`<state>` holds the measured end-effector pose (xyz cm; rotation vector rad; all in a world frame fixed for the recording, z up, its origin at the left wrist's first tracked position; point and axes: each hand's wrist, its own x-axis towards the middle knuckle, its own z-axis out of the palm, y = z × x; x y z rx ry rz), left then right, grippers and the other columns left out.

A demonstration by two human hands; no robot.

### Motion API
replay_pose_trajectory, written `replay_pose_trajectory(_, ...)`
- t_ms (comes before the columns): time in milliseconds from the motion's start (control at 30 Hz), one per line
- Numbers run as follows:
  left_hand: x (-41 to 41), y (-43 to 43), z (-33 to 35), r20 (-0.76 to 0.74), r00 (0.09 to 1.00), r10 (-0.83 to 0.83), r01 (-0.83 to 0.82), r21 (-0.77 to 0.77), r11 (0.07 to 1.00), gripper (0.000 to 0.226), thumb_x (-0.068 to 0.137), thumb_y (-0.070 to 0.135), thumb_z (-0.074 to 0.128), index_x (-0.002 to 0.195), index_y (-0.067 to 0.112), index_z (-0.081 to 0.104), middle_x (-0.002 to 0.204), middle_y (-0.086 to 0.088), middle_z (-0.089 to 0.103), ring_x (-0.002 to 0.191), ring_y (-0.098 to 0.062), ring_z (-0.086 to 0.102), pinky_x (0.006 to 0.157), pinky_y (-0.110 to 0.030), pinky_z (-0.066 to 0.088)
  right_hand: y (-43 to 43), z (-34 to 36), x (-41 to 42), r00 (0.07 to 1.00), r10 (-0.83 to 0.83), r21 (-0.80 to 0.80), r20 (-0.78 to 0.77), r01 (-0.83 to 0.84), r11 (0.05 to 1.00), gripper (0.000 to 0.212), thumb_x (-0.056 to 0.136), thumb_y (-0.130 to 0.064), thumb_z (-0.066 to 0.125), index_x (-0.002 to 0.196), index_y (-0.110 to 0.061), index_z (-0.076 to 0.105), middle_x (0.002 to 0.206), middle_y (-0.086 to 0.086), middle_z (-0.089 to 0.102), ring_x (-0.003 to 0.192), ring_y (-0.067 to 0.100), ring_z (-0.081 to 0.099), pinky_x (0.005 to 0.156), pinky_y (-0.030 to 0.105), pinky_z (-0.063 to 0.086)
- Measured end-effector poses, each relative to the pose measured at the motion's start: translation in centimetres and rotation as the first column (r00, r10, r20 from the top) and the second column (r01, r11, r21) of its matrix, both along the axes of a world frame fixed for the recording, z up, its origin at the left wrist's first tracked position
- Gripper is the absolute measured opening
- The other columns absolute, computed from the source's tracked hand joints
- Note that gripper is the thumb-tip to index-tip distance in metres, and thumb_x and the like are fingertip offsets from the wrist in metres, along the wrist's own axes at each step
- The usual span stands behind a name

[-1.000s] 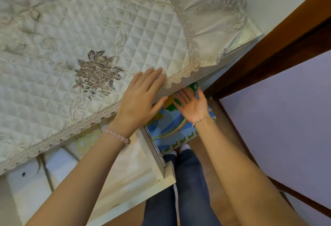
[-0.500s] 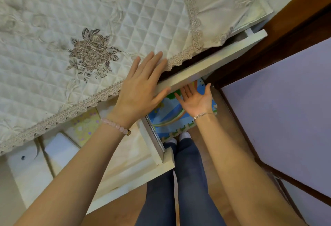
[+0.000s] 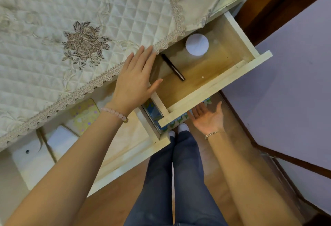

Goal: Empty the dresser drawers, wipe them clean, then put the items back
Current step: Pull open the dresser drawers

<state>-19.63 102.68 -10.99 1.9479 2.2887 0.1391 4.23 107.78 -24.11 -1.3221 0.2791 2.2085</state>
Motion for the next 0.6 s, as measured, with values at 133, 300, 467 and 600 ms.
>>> replay_pose_trajectory(133, 0.1, -0.1, -0.1, -0.012, 1.0, 0.005, -0.005, -0.006, 1.0, 0.07, 0.093, 0.045, 0.044, 0.146, 0.005, 0.021, 0.154, -0.012, 0.021, 0.143, -0.026, 0.013, 0.117, -0.039, 0.006, -1.2, 0.5, 1.7, 0.999, 0.007, 0.004, 0.032, -0.007, 1.0, 0.077, 0.078, -0.075, 0.04, 0.112, -0.008, 0.056, 0.125, 0.012, 0.056, 0.113, 0.027, 0.054, 0.075, 0.044, 0.049)
replay_pose_trajectory(300, 0.2, 0.0, -0.1, -0.01, 1.0, 0.012, -0.012, -0.003, 1.0, 0.069, 0.094, 0.043, 0.044, 0.146, 0.005, 0.021, 0.154, -0.011, 0.021, 0.143, -0.026, 0.012, 0.117, -0.039, 0.007, -2.1, 1.3, 3.0, 0.997, -0.012, -0.026, 0.079, 0.014, 1.0, 0.082, 0.079, -0.075, 0.04, 0.127, -0.009, 0.049, 0.131, 0.013, 0.053, 0.12, 0.029, 0.05, 0.078, 0.045, 0.048)
replay_pose_trajectory(467, 0.4, -0.2, 0.2, 0.003, 1.0, 0.019, -0.019, -0.007, 1.0, 0.069, 0.094, 0.042, 0.044, 0.146, 0.006, 0.019, 0.154, -0.011, 0.021, 0.143, -0.025, 0.012, 0.117, -0.039, 0.006, -2.6, 3.1, 3.1, 0.995, 0.011, -0.003, 0.103, -0.011, 1.0, 0.085, 0.082, -0.073, 0.036, 0.14, -0.01, 0.036, 0.141, 0.012, 0.043, 0.13, 0.027, 0.04, 0.076, 0.044, 0.047)
replay_pose_trajectory(600, 1.0, -0.9, 0.9, 0.02, 0.999, 0.031, -0.03, -0.01, 0.999, 0.069, 0.094, 0.042, 0.045, 0.146, 0.006, 0.019, 0.153, -0.01, 0.022, 0.143, -0.024, 0.014, 0.117, -0.04, 0.007, -3.0, 4.7, 3.4, 0.994, 0.012, 0.031, 0.104, -0.015, 0.999, 0.075, 0.085, -0.07, 0.036, 0.131, -0.011, 0.044, 0.129, 0.012, 0.051, 0.114, 0.028, 0.051, 0.072, 0.043, 0.046)
